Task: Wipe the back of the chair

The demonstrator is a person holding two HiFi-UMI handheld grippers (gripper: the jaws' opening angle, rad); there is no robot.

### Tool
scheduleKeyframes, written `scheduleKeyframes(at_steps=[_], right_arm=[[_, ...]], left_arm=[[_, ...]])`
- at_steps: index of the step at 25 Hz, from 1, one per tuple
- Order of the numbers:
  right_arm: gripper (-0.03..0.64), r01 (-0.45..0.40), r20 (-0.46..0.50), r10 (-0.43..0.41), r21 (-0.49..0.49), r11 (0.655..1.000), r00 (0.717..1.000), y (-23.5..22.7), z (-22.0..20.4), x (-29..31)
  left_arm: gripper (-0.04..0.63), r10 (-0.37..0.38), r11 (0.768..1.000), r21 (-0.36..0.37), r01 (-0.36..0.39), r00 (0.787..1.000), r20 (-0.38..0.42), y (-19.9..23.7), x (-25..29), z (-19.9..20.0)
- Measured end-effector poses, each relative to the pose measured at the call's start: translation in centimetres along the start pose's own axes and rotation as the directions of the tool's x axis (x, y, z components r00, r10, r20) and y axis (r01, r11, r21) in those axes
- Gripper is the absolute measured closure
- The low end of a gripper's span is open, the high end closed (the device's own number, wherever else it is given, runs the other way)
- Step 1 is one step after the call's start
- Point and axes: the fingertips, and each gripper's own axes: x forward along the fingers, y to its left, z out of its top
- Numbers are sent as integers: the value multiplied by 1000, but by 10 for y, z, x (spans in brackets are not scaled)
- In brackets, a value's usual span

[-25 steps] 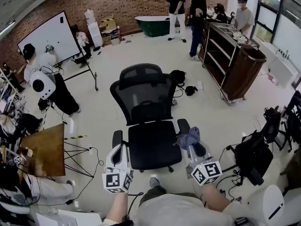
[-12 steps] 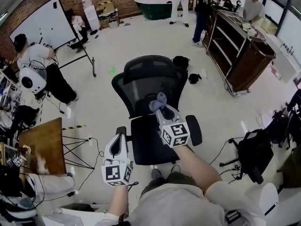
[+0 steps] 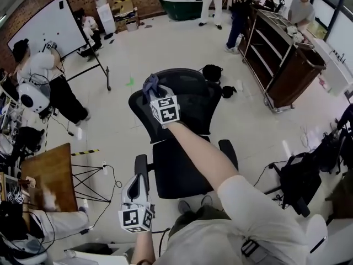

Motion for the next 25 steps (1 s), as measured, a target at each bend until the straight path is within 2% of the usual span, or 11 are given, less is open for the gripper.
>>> scheduleKeyframes(at_steps=[3,6,9,12,15,18,20,22,23,25], right_arm=[[569,30,-19,-31,-35,999,999,-22,-5,4],[571,107,-21,-108,-47,993,994,-78,-7,-24],[571,220,-12,-221,-41,975,975,-146,3,-67],[571,311,-3,-311,-20,950,950,-190,1,-102],[571,324,-7,-324,5,946,946,-206,-3,-117],[571,278,29,-277,-5,961,960,-166,-2,-110],[571,168,57,-165,-48,985,985,-97,-10,-97],[571,46,58,-41,-81,996,997,-29,-30,-71],[571,11,51,-7,-81,997,999,-10,-43,-53],[571,-6,9,7,-61,998,1000,6,-70,-17]], left_arm=[[528,-4,1000,-19,4,1000,-14,6,2,-11],[528,-33,999,-15,33,999,0,-2,16,-7],[528,-69,997,-19,69,998,12,-9,39,5],[528,-113,993,-28,113,994,8,-13,52,8],[528,-150,988,-35,150,989,-1,-20,63,2],[528,-164,986,-38,164,986,-3,-21,69,-1],[528,-161,986,-37,161,987,5,-18,68,1],[528,-158,987,-33,159,987,18,-20,69,8],[528,-157,987,-30,158,987,24,-22,72,13],[528,-147,989,-22,148,989,32,-24,80,22]])
